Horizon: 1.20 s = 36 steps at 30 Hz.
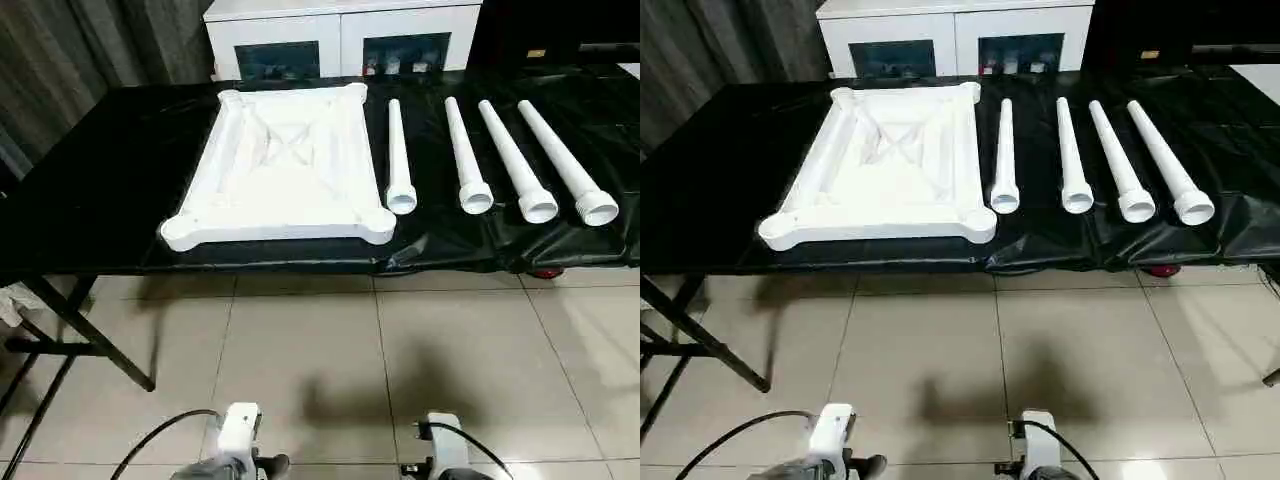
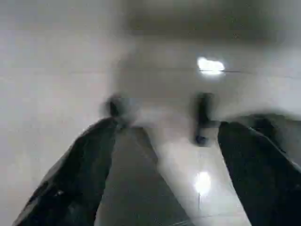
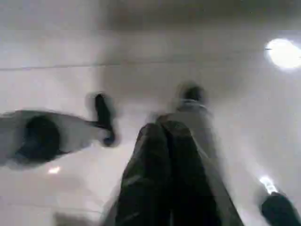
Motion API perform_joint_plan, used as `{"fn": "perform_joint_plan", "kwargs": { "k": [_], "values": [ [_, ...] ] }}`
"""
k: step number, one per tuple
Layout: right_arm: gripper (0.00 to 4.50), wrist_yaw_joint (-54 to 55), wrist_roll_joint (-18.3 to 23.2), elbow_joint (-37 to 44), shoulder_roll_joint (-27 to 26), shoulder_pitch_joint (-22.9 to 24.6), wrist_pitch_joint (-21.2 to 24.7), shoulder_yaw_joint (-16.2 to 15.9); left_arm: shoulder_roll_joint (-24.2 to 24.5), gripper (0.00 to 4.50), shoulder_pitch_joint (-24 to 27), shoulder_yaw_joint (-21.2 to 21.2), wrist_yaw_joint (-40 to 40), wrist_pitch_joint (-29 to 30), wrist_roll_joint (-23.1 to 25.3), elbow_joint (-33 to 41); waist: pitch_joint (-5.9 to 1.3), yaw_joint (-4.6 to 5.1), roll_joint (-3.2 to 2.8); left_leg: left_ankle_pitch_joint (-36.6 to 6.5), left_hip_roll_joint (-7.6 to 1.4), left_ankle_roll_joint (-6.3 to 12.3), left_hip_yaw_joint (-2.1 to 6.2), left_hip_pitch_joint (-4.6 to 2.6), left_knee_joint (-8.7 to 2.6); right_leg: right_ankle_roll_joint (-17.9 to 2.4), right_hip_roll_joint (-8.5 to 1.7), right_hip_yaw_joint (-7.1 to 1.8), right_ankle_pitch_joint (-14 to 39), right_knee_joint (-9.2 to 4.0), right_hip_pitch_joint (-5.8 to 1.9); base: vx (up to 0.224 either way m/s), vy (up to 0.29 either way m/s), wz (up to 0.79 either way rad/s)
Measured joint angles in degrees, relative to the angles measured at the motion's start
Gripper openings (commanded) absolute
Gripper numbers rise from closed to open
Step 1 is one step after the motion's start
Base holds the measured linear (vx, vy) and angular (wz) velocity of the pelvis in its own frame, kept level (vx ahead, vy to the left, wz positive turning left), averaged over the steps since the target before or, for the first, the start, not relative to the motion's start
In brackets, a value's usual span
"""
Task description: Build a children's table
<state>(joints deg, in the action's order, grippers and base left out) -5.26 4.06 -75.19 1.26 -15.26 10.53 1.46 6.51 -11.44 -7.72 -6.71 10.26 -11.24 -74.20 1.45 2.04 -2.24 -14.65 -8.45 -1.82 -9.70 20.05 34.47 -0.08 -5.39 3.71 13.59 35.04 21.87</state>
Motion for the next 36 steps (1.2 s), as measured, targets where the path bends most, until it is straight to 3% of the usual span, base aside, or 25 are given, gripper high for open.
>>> {"fn": "perform_joint_plan", "kwargs": {
  "k": [1,4,6,7,10,15,20,24,27,29,32,34,36],
  "values": [
    [0.00,0.13,-0.69,-1.13,0.56,0.05,-1.32,-0.07,1.34,3.87,0.75,-2.08,2.11,-1.56,-0.67,-1.43,-0.02,-0.91,1.18,0.00,-0.38,-0.02,0.22,0.13,0.04,-0.01,0.25,0.33,0.02,-0.14,-0.02,0.006,-0.079,0.00],
    [0.36,0.64,-1.67,-2.15,3.52,0.47,-2.16,-0.09,1.92,3.97,2.59,-3.74,3.33,-3.43,-1.69,-2.58,0.06,-2.49,2.27,0.09,-0.60,-0.17,-0.36,0.12,0.11,-0.06,0.16,0.14,0.02,-0.30,0.01,0.002,-0.026,0.00],
    [0.42,0.61,-1.72,-1.95,2.95,0.23,-2.59,-0.08,1.86,4.19,2.42,-3.72,3.39,-3.40,-1.59,-2.68,-0.06,-2.84,2.52,0.04,-0.60,-0.07,-0.90,0.01,0.17,-0.10,0.03,-0.22,0.00,-0.26,-0.04,0.000,0.000,0.00],
    [0.70,0.43,-1.71,-1.95,2.25,0.24,-2.69,-0.08,1.80,4.31,2.35,-3.73,3.44,-3.41,-1.58,-2.73,-0.03,-3.05,2.51,0.03,-0.60,-0.06,-1.05,0.00,0.19,-0.14,-0.02,-0.30,-0.02,-0.26,-0.03,0.000,0.000,0.00],
    [0.88,0.04,-2.04,-2.62,0.89,0.87,-2.91,-0.15,1.62,4.47,2.17,-4.07,3.87,-4.03,-1.54,-2.78,0.11,-3.81,2.41,0.03,-0.60,-0.08,-1.37,-0.07,0.17,-0.16,-0.05,-0.55,-0.03,-0.22,-0.01,0.000,0.000,0.00],
    [1.25,2.97,-3.81,-3.95,3.68,-1.15,-6.57,1.19,0.57,4.50,2.33,-7.89,5.49,-7.45,-1.48,-3.60,0.41,-4.19,2.92,-0.09,-0.64,-0.33,-1.63,-0.09,0.16,-0.15,-0.06,-0.70,-0.04,-0.11,-0.01,0.000,0.000,0.00],
    [1.68,1.81,-3.77,-3.65,6.69,-3.25,-9.79,2.75,0.72,4.50,2.61,-7.02,4.17,-10.41,0.42,-3.75,0.63,-4.32,3.37,0.05,-0.81,-0.09,-1.68,-0.08,0.15,-0.14,0.07,-0.70,-0.03,-0.08,0.04,0.000,0.000,0.00],
    [2.05,-5.01,-3.17,-2.41,7.31,-7.26,-11.93,3.12,5.77,4.50,1.41,-5.32,-3.66,-9.22,0.37,4.84,1.10,-4.50,3.88,0.29,-1.04,-0.05,-1.81,0.15,0.38,-0.15,0.11,-0.64,-0.05,0.53,0.67,0.000,0.000,0.00],
    [2.31,-10.20,-1.88,3.76,8.61,-10.47,-13.92,3.16,9.36,4.50,0.78,-5.33,-6.86,-12.43,0.38,11.25,0.94,-4.53,3.55,0.29,-1.07,-0.05,-1.92,0.02,0.55,-0.15,0.10,-0.73,-0.05,0.77,0.62,0.000,0.000,0.00],
    [2.44,-15.36,-1.45,11.14,8.95,-9.11,-14.18,1.67,10.26,4.50,3.71,-5.28,-8.99,-14.78,0.35,16.14,0.83,-4.70,3.38,0.25,-1.07,-0.03,-1.94,-0.04,0.53,-0.15,0.10,-0.74,-0.05,0.66,0.51,0.000,0.000,0.00],
    [2.63,-22.08,-0.92,23.33,9.39,-2.90,-13.07,-1.60,10.54,4.50,9.03,-4.71,-11.56,-17.09,0.44,21.28,0.94,-5.09,3.52,0.19,-1.11,0.04,-1.94,0.09,0.52,-0.15,0.13,-0.70,-0.05,0.56,0.60,0.000,0.000,0.00],
    [2.98,-27.79,0.80,34.86,11.25,3.09,-10.34,-4.75,12.04,4.50,13.66,-4.59,-14.85,-16.90,-0.05,28.40,1.12,-5.61,3.53,0.19,-1.14,0.05,-1.93,0.22,0.51,-0.15,0.15,-0.68,-0.05,0.49,0.67,0.000,0.000,0.00],
    [3.02,-32.21,2.69,45.51,13.89,7.38,-8.10,-7.43,13.33,4.50,16.72,-4.83,-18.15,-15.61,-1.97,36.52,1.31,-6.05,3.36,0.21,-1.19,0.04,-1.95,0.25,0.53,-0.14,0.15,-0.68,-0.06,0.41,0.61,0.000,0.000,0.00]
  ]
}}
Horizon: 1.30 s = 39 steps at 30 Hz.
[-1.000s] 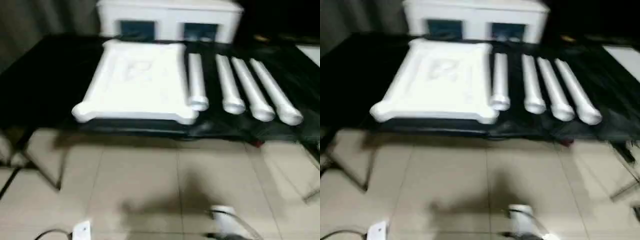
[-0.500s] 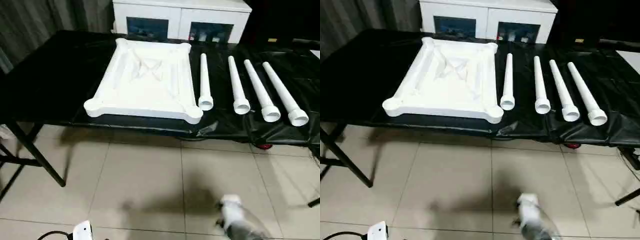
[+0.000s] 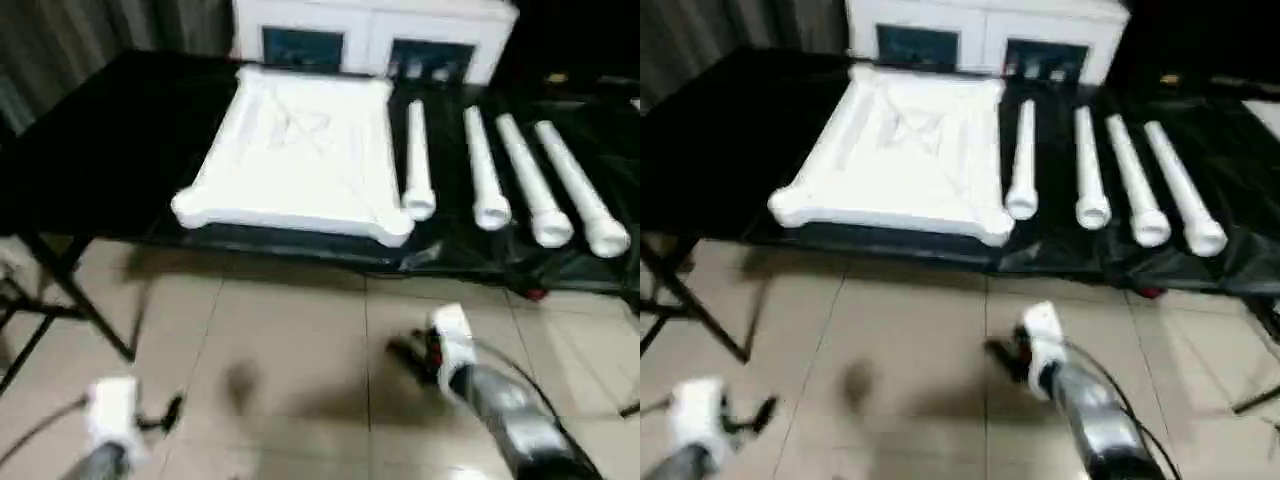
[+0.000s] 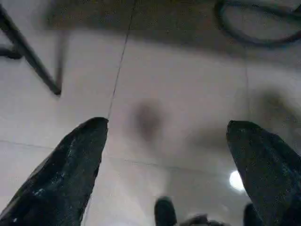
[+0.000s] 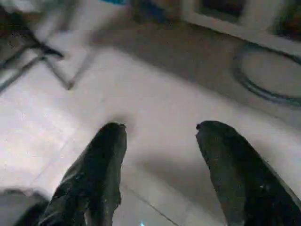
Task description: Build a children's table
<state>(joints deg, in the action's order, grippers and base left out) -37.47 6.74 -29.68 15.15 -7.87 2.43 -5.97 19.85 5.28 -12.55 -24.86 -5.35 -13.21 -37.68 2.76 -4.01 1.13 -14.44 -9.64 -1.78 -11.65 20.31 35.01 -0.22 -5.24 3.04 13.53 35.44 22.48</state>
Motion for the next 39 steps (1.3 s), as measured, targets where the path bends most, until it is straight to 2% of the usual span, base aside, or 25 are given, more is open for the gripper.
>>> {"fn": "perform_joint_plan", "kwargs": {
  "k": [3,4,7,9,11,13,14,18,21,23,25,27,29,32,34,39],
  "values": [
    [3.26,-3.97,5.75,14.46,2.19,3.02,4.86,-1.60,0.62,4.50,2.69,-0.02,-3.28,3.29,-3.98,13.68,0.28,-0.25,-0.42,-0.17,-0.09,-0.35,-0.13,-0.38,-0.04,-0.15,0.01,-0.01,-0.12,-0.20,-0.51,0.000,0.000,0.00],
    [3.38,-5.01,8.93,20.93,3.04,4.10,7.72,-1.65,1.03,4.50,4.12,0.04,-4.26,5.31,-6.21,19.99,0.36,-0.27,-0.52,-0.15,-0.10,-0.42,-0.16,-0.44,-0.03,-0.16,0.01,-0.01,-0.13,-0.20,-0.56,0.000,0.000,0.00],
    [3.54,-6.21,16.04,34.78,5.03,5.71,14.18,-0.49,3.57,4.50,6.73,-0.08,-5.12,9.82,-11.04,33.26,0.35,-0.31,-0.51,-0.06,-0.13,-0.55,-0.16,-0.40,-0.06,-0.13,0.08,-0.05,-0.18,-0.21,-0.60,0.000,0.000,0.00],
    [3.72,-5.09,18.98,40.73,5.33,5.50,17.36,1.19,4.32,4.50,7.30,0.14,-3.37,13.36,-12.68,42.08,0.36,-0.39,-0.40,-0.03,-0.15,-0.59,-0.16,-0.42,-0.07,-0.10,0.10,-0.05,-0.20,-0.21,-0.53,0.000,0.000,0.00],
    [3.90,-2.44,19.72,43.88,5.07,2.93,19.56,3.20,4.11,4.50,4.19,0.22,0.94,16.17,-11.78,49.38,0.35,-0.72,-0.34,0.08,-0.16,-0.74,-0.15,-0.41,-0.09,-0.01,0.12,-0.04,-0.25,-0.19,-0.53,0.000,0.000,0.00],
    [4.08,2.44,16.96,43.51,3.02,-2.49,20.82,5.30,1.78,4.50,-3.73,0.07,7.14,19.74,-9.86,52.93,0.36,-0.87,-0.34,0.46,-0.16,-0.86,-0.15,-0.36,-0.11,0.23,0.12,-0.04,-0.49,-0.14,-0.43,0.000,0.000,0.00],
    [4.15,3.49,16.41,43.60,2.69,-3.91,20.89,5.48,1.52,4.50,-5.44,0.16,8.29,20.26,-9.47,54.49,0.32,-0.81,-0.33,0.51,-0.16,-0.92,-0.15,-0.38,-0.15,0.24,0.12,-0.05,-0.54,-0.16,-0.43,0.000,0.000,0.00],
    [4.44,12.71,16.26,42.94,-0.11,-6.75,24.60,8.00,-0.13,4.50,-12.69,1.20,14.14,25.69,-8.50,56.30,0.34,-0.73,-0.39,0.74,-0.17,-1.25,-0.10,-0.27,-0.18,0.43,0.17,-0.06,-0.65,-0.07,-0.29,0.000,0.000,0.00],
    [4.44,18.11,12.21,42.89,0.73,-7.74,24.71,7.83,-3.93,4.50,-15.36,2.02,20.71,28.42,-7.23,56.31,0.33,-0.70,-0.41,0.78,-0.18,-1.29,-0.08,-0.26,-0.19,0.44,0.20,-0.06,-0.65,-0.08,-0.29,0.000,0.000,0.00],
    [4.44,25.15,6.35,40.11,-1.38,-9.28,23.10,8.65,-6.36,4.50,-15.47,3.89,25.54,27.39,-0.90,52.74,0.33,-0.38,-0.37,0.92,-0.22,-1.32,-0.06,-0.24,-0.18,0.47,0.26,-0.06,-0.68,-0.08,-0.29,0.000,0.000,0.00],
    [4.44,31.06,1.17,35.56,-1.74,-9.98,21.08,8.96,-6.46,4.50,-14.74,7.43,28.32,26.33,6.39,48.74,0.27,-0.33,-0.22,0.95,-0.22,-1.31,0.05,-0.20,-0.17,0.51,0.30,-0.05,-0.69,-0.10,-0.28,0.000,0.000,0.00],
    [4.44,33.85,-0.92,32.30,-1.53,-9.50,21.04,9.40,-5.21,4.50,-13.79,9.60,28.89,26.24,10.03,47.37,0.32,-0.36,-0.14,1.03,-0.23,-1.20,0.13,-0.12,-0.17,0.51,0.35,-0.06,-0.69,-0.12,-0.27,0.000,0.000,0.00],
    [4.44,35.10,-0.39,31.13,-1.58,-7.74,22.03,10.30,-5.80,4.50,-13.60,8.98,28.80,26.26,8.35,47.85,0.33,-0.46,-0.18,1.03,-0.23,-1.21,0.14,-0.08,-0.17,0.52,0.35,-0.09,-0.69,-0.13,-0.23,0.000,0.000,0.00],
    [4.44,31.19,4.72,31.47,-3.69,-7.01,23.92,10.96,-7.05,4.50,-13.65,8.02,29.46,26.10,7.17,48.87,0.36,-0.27,-0.28,0.98,-0.25,-1.09,0.14,-0.06,-0.17,0.52,0.41,-0.19,-0.70,-0.10,-0.20,0.000,0.000,0.00],
    [4.44,29.71,5.00,32.14,-3.71,-7.03,23.94,9.99,-7.22,4.50,-13.77,8.05,30.13,26.11,7.42,48.91,0.36,-0.06,-0.32,0.95,-0.25,-0.92,0.15,-0.10,-0.16,0.53,0.42,-0.21,-0.71,-0.05,-0.21,0.000,0.000,0.00],
    [4.44,29.41,5.03,32.39,-3.60,-7.03,23.94,10.03,-7.21,4.50,-13.73,7.98,30.30,26.13,7.86,48.91,0.36,-0.06,-0.31,1.05,-0.25,-0.82,0.16,-0.10,-0.11,0.54,0.42,-0.24,-0.77,0.03,-0.21,0.000,0.000,0.00]
  ]
}}
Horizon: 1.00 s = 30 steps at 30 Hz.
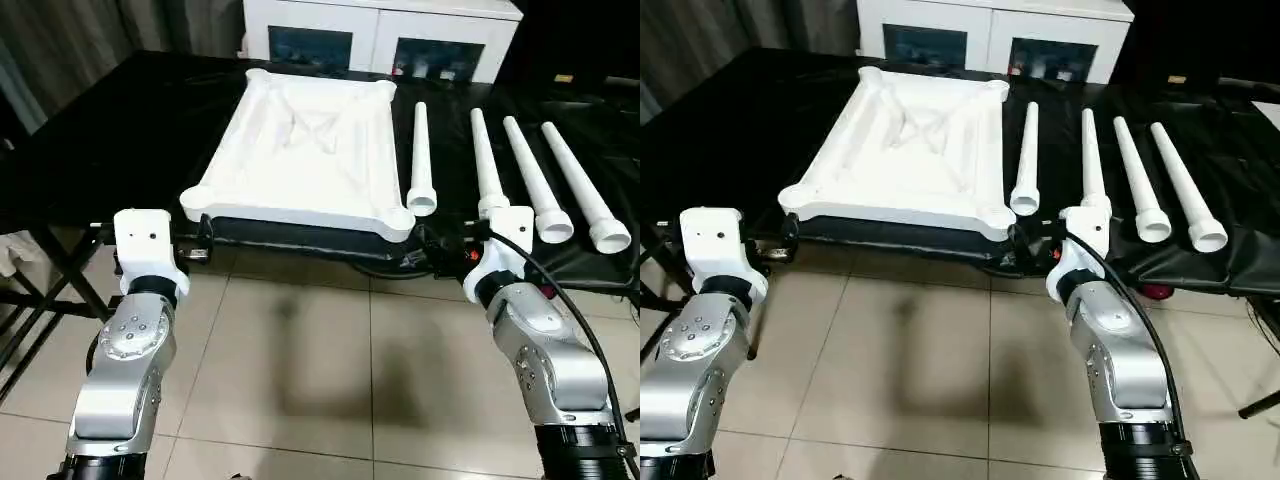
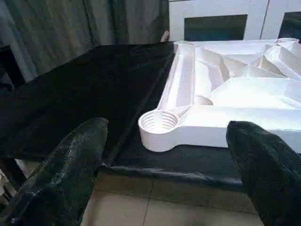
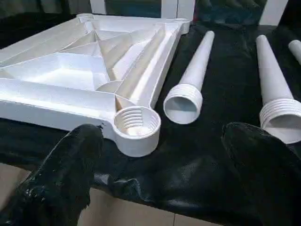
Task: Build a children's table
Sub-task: Move to table
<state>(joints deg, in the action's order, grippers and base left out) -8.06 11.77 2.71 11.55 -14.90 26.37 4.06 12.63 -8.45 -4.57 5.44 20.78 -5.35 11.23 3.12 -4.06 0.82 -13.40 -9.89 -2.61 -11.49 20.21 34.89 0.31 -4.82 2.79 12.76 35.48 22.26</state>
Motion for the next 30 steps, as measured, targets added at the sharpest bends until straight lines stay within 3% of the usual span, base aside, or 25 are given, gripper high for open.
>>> {"fn": "perform_joint_plan", "kwargs": {
  "k": [7,9,10,11,13,14,17,19,23,24,25,27,28,30],
  "values": [
    [4.44,0.99,-2.96,-1.40,-3.03,-4.04,-2.52,-4.79,-1.95,4.50,-2.50,3.13,0.06,-0.89,2.82,-0.33,-0.01,0.56,-0.43,0.03,0.01,-0.25,0.02,-0.02,0.04,0.00,0.01,-0.04,-0.25,0.01,-0.02,0.000,0.000,0.00],
    [4.44,1.09,-2.91,-1.41,-3.03,-3.88,-2.65,-4.94,-1.75,4.50,-2.56,2.81,0.06,-0.93,2.80,-0.38,0.05,0.40,-0.56,-0.05,-0.15,-0.33,-0.43,-0.46,-0.02,-0.05,0.39,-0.68,-0.27,-0.11,-0.03,0.000,0.000,0.00],
    [4.44,1.07,-2.91,-1.42,-3.03,-3.76,-2.70,-4.81,-1.65,4.50,-2.58,2.32,0.06,-0.92,2.81,-0.40,0.13,0.55,-0.78,-0.08,-0.12,-0.32,-0.30,-0.69,-0.22,-0.05,0.40,-0.59,-0.27,-0.34,-0.37,0.000,0.000,0.00],
    [4.44,1.04,-2.91,-1.46,-3.05,-3.73,-2.70,-4.63,-1.63,4.50,-2.54,2.13,0.05,-0.90,2.82,-0.41,0.31,0.60,-0.85,-0.17,-0.20,-0.46,-0.72,-1.52,-0.53,-0.08,0.49,-0.78,-0.26,-0.54,-0.35,0.000,0.000,0.00],
    [4.44,0.75,-2.91,-1.51,-3.41,-3.85,-2.81,-4.61,-1.56,4.50,-2.20,1.83,0.04,-0.80,2.89,-0.42,0.54,0.78,-1.01,-0.93,-0.22,-0.82,-1.64,-3.71,-1.13,-0.17,0.58,-1.28,0.20,-0.57,-1.43,0.032,-0.001,-0.29],
    [4.44,0.69,-2.91,-1.60,-3.58,-3.90,-2.85,-4.54,-1.66,4.50,-2.23,1.57,0.04,-0.80,2.91,-0.41,0.49,0.96,-0.96,-1.33,-0.14,-0.91,-1.62,-4.27,-1.28,-0.14,0.58,-1.44,0.39,-0.58,-1.93,0.047,-0.002,-0.39],
    [4.44,1.47,-3.74,-2.87,-3.11,-4.47,-3.48,-4.04,-2.53,4.50,-2.50,1.75,-0.10,-0.76,2.90,-0.34,0.34,1.99,-1.24,-1.66,0.03,-1.00,-0.05,-4.17,-1.55,0.15,0.78,-0.45,0.61,-1.56,-2.97,0.087,-0.002,-0.19],
    [4.44,3.73,-7.35,-5.16,-1.29,-5.43,-3.54,-4.63,-2.50,4.50,-2.56,2.25,-0.12,-0.66,2.91,-0.34,0.16,2.19,-1.50,-2.00,-0.01,-0.83,0.44,-4.18,-1.80,-0.24,1.37,-0.38,0.56,-2.50,-3.50,0.106,-0.004,0.00],
    [4.44,6.56,-10.22,-6.89,-2.02,-6.87,-5.27,-5.02,-1.70,4.50,-2.56,1.01,-0.11,-0.27,3.33,-0.35,-0.15,1.97,-1.92,-3.07,0.24,-0.42,0.79,-4.35,-2.11,-0.98,1.54,-0.41,2.01,-2.45,-3.81,0.144,0.011,0.06],
    [4.44,6.49,-10.21,-6.93,-2.17,-6.87,-5.35,-5.20,-1.76,4.50,-2.56,0.97,-0.11,-0.21,3.33,-0.35,-0.18,1.92,-1.98,-3.39,0.48,-0.20,1.12,-4.53,-2.11,-0.94,1.57,-0.51,2.52,-2.46,-4.20,0.154,0.031,0.15],
    [4.44,6.33,-10.13,-6.96,-2.46,-6.88,-5.37,-5.23,-1.81,4.50,-2.56,0.94,-0.11,0.01,3.33,-0.35,-0.31,1.72,-2.10,-3.86,0.64,-0.39,1.66,-5.20,-2.15,-1.04,1.59,-0.63,3.34,-2.20,-4.67,0.191,0.015,0.23],
    [4.44,5.74,-9.39,-6.79,-3.51,-6.88,-5.43,-5.17,-1.74,4.50,-2.55,0.58,-0.12,0.37,3.34,-0.35,-0.37,1.70,-2.12,-4.79,1.17,0.11,2.24,-5.96,-2.02,-1.26,1.59,-0.78,4.73,-0.99,-5.12,0.198,0.007,0.22],
    [4.44,5.28,-8.66,-6.78,-4.45,-6.84,-5.42,-5.17,-1.68,4.50,-2.59,0.34,-0.12,0.42,3.37,-0.35,-0.39,1.70,-2.09,-5.58,1.73,0.54,2.85,-6.23,-1.60,-1.05,1.53,-1.38,5.88,-0.01,-5.36,0.185,0.010,0.24],
    [4.44,4.87,-7.56,-6.32,-5.43,-6.53,-5.28,-5.09,-1.80,4.50,-2.69,0.34,-0.13,0.46,3.31,-0.37,-0.41,1.25,-2.05,-6.89,2.55,2.73,3.61,-6.12,-0.18,0.67,1.81,-3.24,7.38,0.73,-6.11,0.182,0.017,0.28]
  ]
}}
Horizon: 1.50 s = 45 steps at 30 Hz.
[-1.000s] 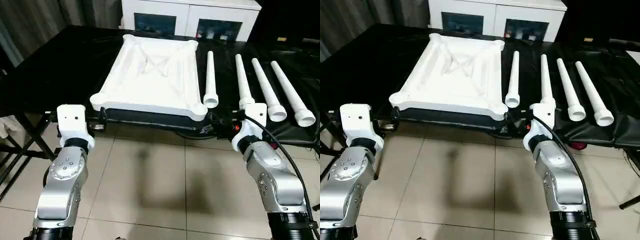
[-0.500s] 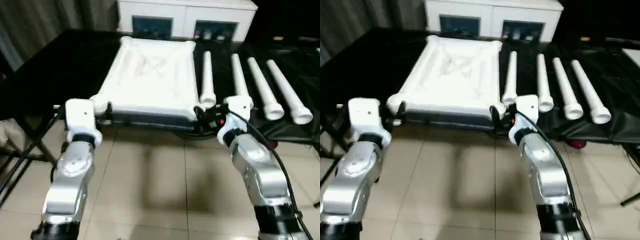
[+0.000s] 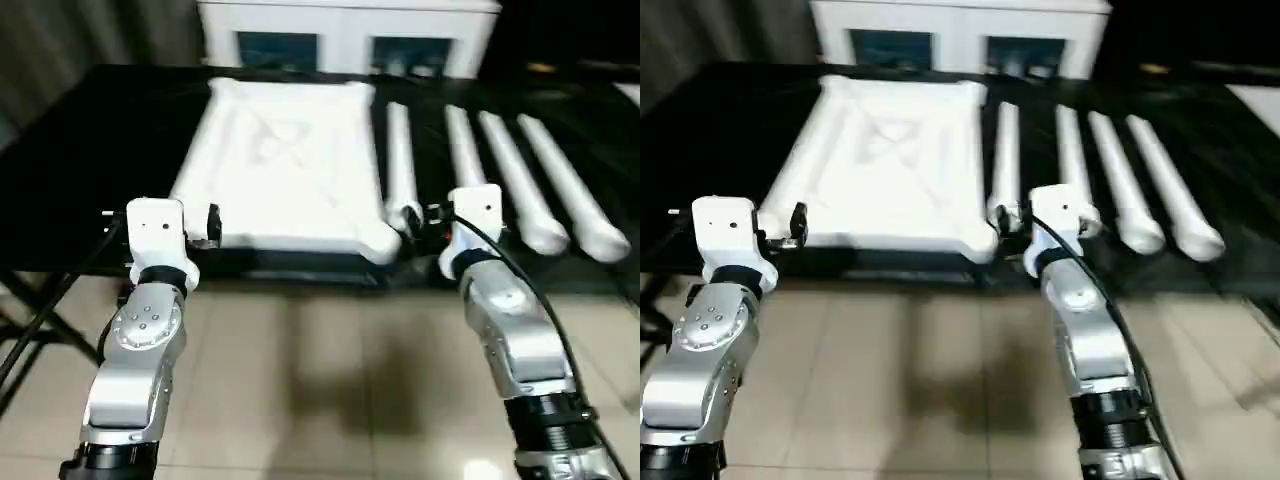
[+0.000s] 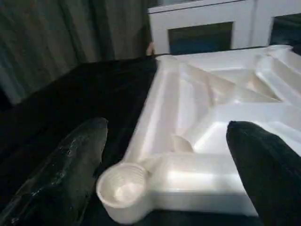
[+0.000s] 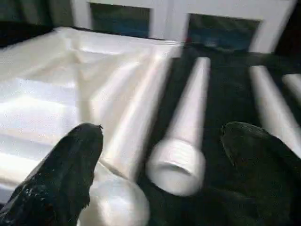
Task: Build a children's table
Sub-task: Move to table
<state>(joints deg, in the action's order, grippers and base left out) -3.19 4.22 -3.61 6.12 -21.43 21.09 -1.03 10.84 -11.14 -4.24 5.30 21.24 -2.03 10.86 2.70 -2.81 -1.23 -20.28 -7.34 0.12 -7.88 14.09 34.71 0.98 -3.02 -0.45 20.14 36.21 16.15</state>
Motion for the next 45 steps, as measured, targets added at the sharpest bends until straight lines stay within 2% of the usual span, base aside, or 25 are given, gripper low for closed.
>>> {"fn": "perform_joint_plan", "kwargs": {
  "k": [1,2,4,5,6,7,8,9,11,12,13,14,16,19,20,22,24,25,27,28,29,31,34,38,45],
  "values": [
    [4.44,-0.27,0.35,0.30,-0.34,0.62,0.22,0.00,-0.20,4.50,-0.11,0.12,-0.03,0.06,-0.07,0.00,-0.06,-0.50,-0.14,-1.03,0.31,1.49,1.17,-0.21,1.22,0.38,0.96,-1.67,1.09,0.59,-0.99,0.175,-0.005,0.26],
    [4.44,-0.57,0.47,0.47,-0.37,0.55,0.53,-0.05,-0.20,4.50,-0.11,-0.09,-0.03,0.06,-0.07,0.00,-0.07,-0.57,-0.24,-2.00,0.05,0.91,2.49,-1.07,1.14,0.44,1.17,-1.84,1.72,2.15,-0.21,0.175,-0.005,0.26],
    [4.44,-1.44,1.06,1.53,-1.60,-0.40,0.87,-2.09,0.62,4.50,0.38,-2.45,0.02,0.18,0.04,-0.63,-0.49,0.28,0.48,-3.60,1.25,-2.57,5.36,-2.02,0.96,0.77,-0.98,1.34,2.09,10.10,6.11,0.052,-0.119,-0.26],
    [4.44,-1.88,1.22,1.88,-1.53,-0.21,0.96,-2.28,0.62,4.50,0.27,-2.67,0.02,0.23,0.04,-0.78,-0.84,1.09,1.38,-4.33,2.39,-3.21,5.90,-2.62,1.15,0.78,-1.95,1.25,1.56,9.04,8.19,-0.022,-0.142,-0.40],
    [4.44,-2.17,1.25,2.34,-0.71,0.39,1.05,-1.70,-0.02,4.50,-0.27,-2.23,0.00,0.24,0.02,-0.94,-0.65,1.54,2.00,-5.32,3.37,-2.43,5.77,-2.82,2.50,0.05,-2.37,0.46,0.90,9.07,7.91,-0.032,-0.077,-0.09],
    [4.44,-2.33,1.26,2.30,0.54,1.92,1.26,-0.18,-2.03,4.50,-0.66,0.10,-0.18,0.31,-0.13,-1.10,-0.35,1.63,2.00,-5.60,3.21,1.15,5.74,-1.81,7.68,-0.50,-1.60,-0.48,2.33,8.85,5.90,0.161,0.028,0.19],
    [4.44,-2.25,1.24,1.84,1.37,2.66,1.78,1.62,-2.98,4.50,-0.68,2.05,-0.39,0.29,-0.33,-1.04,-0.31,1.17,1.84,-4.79,3.85,2.30,5.14,0.65,13.34,-0.59,-1.07,-1.39,2.50,7.58,4.19,0.161,0.028,0.19],
    [4.44,-2.25,1.31,1.71,1.33,2.70,2.41,2.51,-2.91,4.50,-0.63,2.51,-0.59,0.30,-0.41,-1.04,-0.41,1.03,1.68,-4.09,4.59,1.45,4.74,3.78,16.12,-0.21,-0.56,-2.29,2.11,6.12,2.47,0.246,0.056,0.11],
    [4.44,-2.49,2.07,1.91,0.85,1.91,3.21,2.50,-1.99,4.50,-0.86,1.52,-0.61,0.15,-0.36,-0.67,-0.69,-0.40,0.60,-0.58,4.09,-1.99,4.27,10.54,11.00,-0.36,0.46,-0.73,2.06,3.01,-0.81,0.000,0.000,0.00],
    [4.44,-2.71,2.28,2.33,0.66,1.27,3.42,2.26,-1.86,4.50,-0.82,0.83,-0.61,0.11,-0.33,-0.65,-0.88,-1.08,-1.37,2.59,2.20,-1.81,4.66,11.74,5.30,-0.45,1.62,1.68,2.15,1.75,-2.38,0.000,0.000,0.00],
    [4.44,-2.98,2.37,2.62,0.38,0.29,3.57,1.74,-1.32,4.50,-0.33,-0.04,-0.60,0.01,-0.30,-0.58,-0.70,-1.70,-3.89,11.48,0.06,-0.69,6.16,12.20,2.94,-0.41,2.98,4.69,3.11,2.37,-3.73,0.189,0.027,-0.42],
    [4.44,-3.46,2.52,2.58,-0.96,-0.18,3.68,-0.08,-0.58,4.50,0.16,-1.46,-0.57,0.09,-0.16,-1.30,-0.49,-1.37,-3.54,9.59,0.51,-0.53,6.45,11.91,5.11,-0.70,2.13,5.96,4.28,6.23,-2.98,0.189,0.027,-0.42],
    [4.44,-4.91,2.67,2.72,-0.31,-0.11,3.67,-1.91,-0.72,4.50,-0.07,-2.42,-0.56,0.15,0.01,-2.24,-0.57,-0.31,-2.16,8.21,1.72,0.25,6.07,10.80,5.19,-0.34,1.88,4.54,4.29,10.83,0.80,0.157,0.035,-0.09],
    [4.44,-5.47,2.67,2.78,0.32,-0.31,4.00,-1.48,-1.07,4.50,-0.07,-1.61,-0.58,0.13,0.00,-2.12,0.06,0.63,-0.97,7.63,2.92,0.17,4.45,8.20,3.92,0.67,1.44,2.73,2.15,8.75,5.36,0.106,0.017,0.02],
    [4.44,-5.83,2.68,2.80,0.35,-0.34,4.49,-1.49,-0.98,4.50,-0.08,-1.53,-0.60,0.09,0.00,-2.09,0.25,0.92,-0.02,7.38,3.53,-0.29,3.77,7.38,3.39,-0.28,0.78,2.46,0.21,6.98,5.69,0.070,-0.033,-0.04],
    [4.44,-6.13,2.69,2.80,1.10,-0.27,6.39,-1.11,-1.30,4.50,0.04,-0.34,-0.91,0.03,-0.05,-2.06,0.91,0.64,1.40,5.28,3.09,1.44,1.69,5.96,3.78,-2.10,0.36,1.69,-2.97,5.11,4.18,0.137,-0.108,0.05],
    [4.44,-6.08,2.66,2.85,1.98,-0.48,9.74,-0.92,-1.29,4.50,0.09,0.35,-1.64,0.02,-0.04,-2.02,0.90,-0.09,1.32,4.70,3.04,2.48,2.50,6.78,9.65,-2.14,0.68,1.39,-2.94,2.95,2.60,0.151,-0.086,-0.03],
    [4.44,-6.10,2.64,2.94,2.36,-0.72,10.99,-0.63,-0.97,4.50,0.01,0.31,-2.38,-0.15,-0.06,-1.93,0.76,-0.19,1.34,4.72,3.10,2.42,2.98,6.90,9.59,-2.18,0.72,1.23,-2.97,1.77,1.83,0.133,-0.020,0.05],
    [4.44,-6.07,2.65,3.13,3.06,-1.27,13.12,-0.63,-0.75,4.50,0.00,0.40,-4.68,-0.38,-0.82,-1.48,0.44,-0.64,0.32,5.06,2.07,2.42,3.03,6.93,5.46,-2.36,1.51,1.36,-3.11,0.50,0.66,0.140,-0.001,0.12],
    [4.44,-5.75,2.36,3.50,3.68,-2.26,17.28,-0.83,-0.58,4.50,0.40,0.94,-8.11,-0.12,-3.04,-0.14,-0.13,-1.01,-1.30,6.52,0.33,1.44,3.06,7.01,1.36,-2.32,2.95,1.91,-3.08,0.27,0.28,0.183,0.086,0.20],
    [4.44,-5.47,2.12,3.41,3.89,-2.99,19.90,-0.94,-0.16,4.50,0.90,1.88,-10.14,-0.04,-4.10,0.69,-0.35,-1.34,-1.87,7.70,-0.51,-1.86,3.34,6.73,1.93,-2.28,2.91,2.61,-2.49,0.85,0.72,0.183,0.086,0.20],
    [4.44,-5.35,2.52,3.62,2.27,-4.72,23.70,-2.20,1.87,4.50,2.89,3.54,-13.73,-0.14,-4.72,1.29,-0.60,-1.04,-1.43,6.89,0.58,-1.38,3.64,7.18,2.58,-1.80,1.52,2.55,-2.68,3.50,2.94,0.172,0.108,0.04],
    [4.44,-4.90,2.77,3.55,4.43,-5.90,29.99,-1.50,4.08,4.50,4.06,7.60,-19.87,-0.77,-6.21,2.08,-0.67,-1.39,-0.42,6.61,3.37,-1.32,4.92,7.32,3.00,1.54,-1.33,-0.41,-5.32,1.85,6.24,0.052,0.082,0.02],
    [4.44,-4.79,1.66,2.61,8.66,-6.55,34.47,0.99,3.77,4.50,4.11,11.28,-25.70,0.52,-9.76,4.07,-0.61,-1.24,-0.18,6.78,2.91,-1.69,4.02,8.85,2.39,1.35,-1.18,-0.21,-6.13,1.64,6.84,-0.003,0.015,0.01],
    [4.44,-7.65,1.74,-0.04,13.07,-14.21,40.48,0.03,8.95,4.50,3.63,14.13,-36.27,5.30,-14.33,6.79,-0.09,0.22,0.38,7.21,0.98,-2.20,1.81,7.53,2.26,0.53,-1.27,0.34,-6.95,0.84,5.29,-0.068,-0.005,0.04]
  ]
}}
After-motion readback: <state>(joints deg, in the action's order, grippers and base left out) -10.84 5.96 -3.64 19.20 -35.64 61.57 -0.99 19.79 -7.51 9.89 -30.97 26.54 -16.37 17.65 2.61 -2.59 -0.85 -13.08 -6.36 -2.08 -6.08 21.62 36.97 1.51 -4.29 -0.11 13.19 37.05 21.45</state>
